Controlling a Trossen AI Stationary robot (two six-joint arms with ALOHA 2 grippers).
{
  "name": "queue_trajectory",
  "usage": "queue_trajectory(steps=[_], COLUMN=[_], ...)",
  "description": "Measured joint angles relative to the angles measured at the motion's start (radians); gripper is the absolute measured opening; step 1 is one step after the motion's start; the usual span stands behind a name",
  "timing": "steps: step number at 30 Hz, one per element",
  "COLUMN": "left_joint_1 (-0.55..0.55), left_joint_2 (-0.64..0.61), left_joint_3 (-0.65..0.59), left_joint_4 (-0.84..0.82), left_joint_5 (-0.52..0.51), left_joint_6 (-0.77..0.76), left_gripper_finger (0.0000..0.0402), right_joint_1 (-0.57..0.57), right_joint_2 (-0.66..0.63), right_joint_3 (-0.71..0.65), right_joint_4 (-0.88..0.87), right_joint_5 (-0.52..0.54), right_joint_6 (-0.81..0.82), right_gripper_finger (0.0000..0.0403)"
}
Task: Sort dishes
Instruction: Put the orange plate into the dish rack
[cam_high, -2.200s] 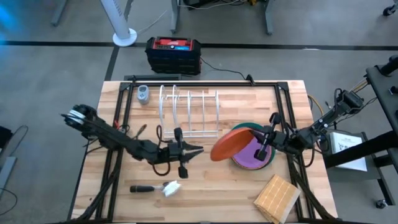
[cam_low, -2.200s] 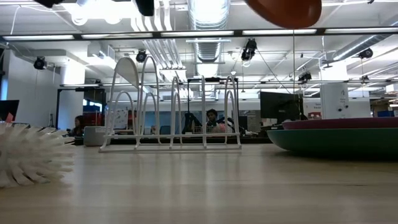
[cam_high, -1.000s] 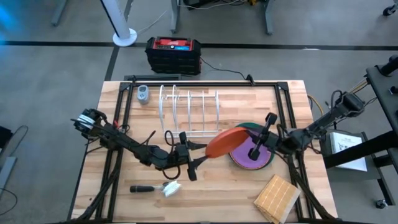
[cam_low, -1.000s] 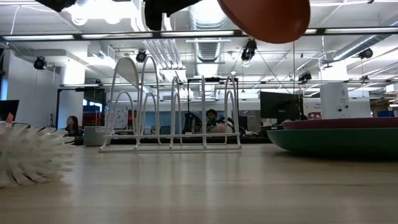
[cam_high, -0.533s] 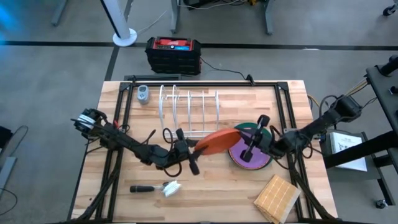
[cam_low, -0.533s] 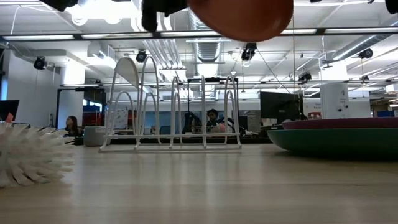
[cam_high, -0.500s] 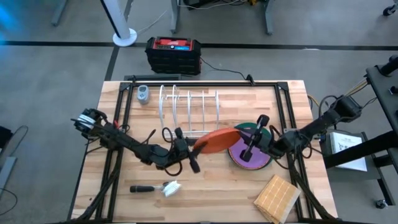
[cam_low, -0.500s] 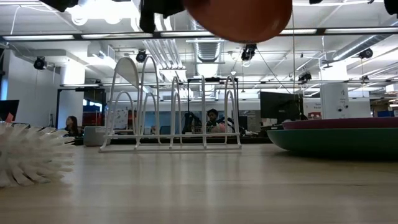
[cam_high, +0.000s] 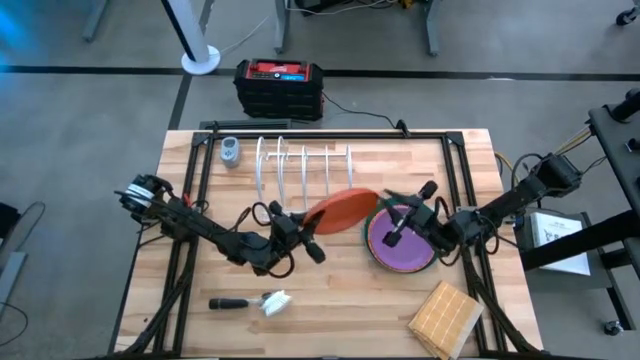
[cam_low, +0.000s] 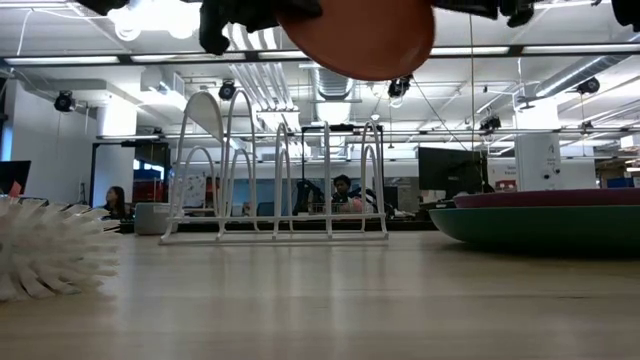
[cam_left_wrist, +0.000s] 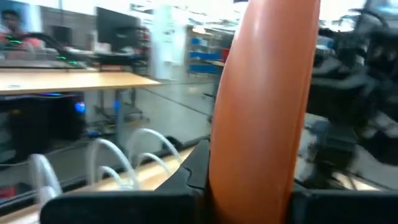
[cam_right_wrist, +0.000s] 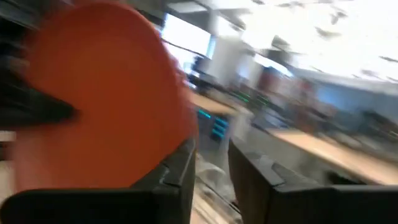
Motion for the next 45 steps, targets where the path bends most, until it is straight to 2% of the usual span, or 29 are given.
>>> queue_trajectory(steps=[3, 4, 8, 9, 17, 24, 30, 45], left_joint_1=[-0.004, -0.005, -0.002, 0.002, 0.090, 0.197, 0.249, 0.267], left_joint_2=[-0.001, -0.001, 0.002, 0.006, 0.096, 0.160, 0.166, 0.166], left_joint_3=[0.062, 0.085, 0.183, 0.207, 0.363, 0.442, 0.422, 0.309], left_joint_4=[0.007, 0.005, -0.036, -0.055, -0.172, -0.183, -0.185, -0.186], left_joint_5=[-0.071, -0.130, -0.365, -0.389, -0.388, -0.386, -0.387, -0.387], left_joint_6=[0.046, 0.069, 0.154, 0.163, 0.133, 0.244, 0.202, -0.019], left_gripper_finger=[0.0022, 0.0022, 0.0022, 0.0022, 0.0022, 0.0022, 0.0022, 0.0022], right_joint_1=[0.001, 0.005, 0.020, 0.030, 0.089, 0.190, 0.251, 0.255], right_joint_2=[-0.013, -0.015, -0.038, -0.043, -0.070, -0.080, -0.081, -0.082], right_joint_3=[-0.001, -0.001, -0.004, -0.008, -0.013, -0.017, -0.018, -0.019], right_joint_4=[-0.001, -0.008, -0.015, -0.018, -0.020, -0.020, -0.020, -0.021], right_joint_5=[0.151, 0.186, 0.281, 0.283, 0.352, 0.417, 0.417, 0.417], right_joint_6=[-0.024, -0.033, -0.054, -0.054, -0.079, -0.078, -0.052, -0.052], right_gripper_finger=[0.0116, 0.0122, 0.0142, 0.0146, 0.0160, 0.0156, 0.0160, 0.0159])
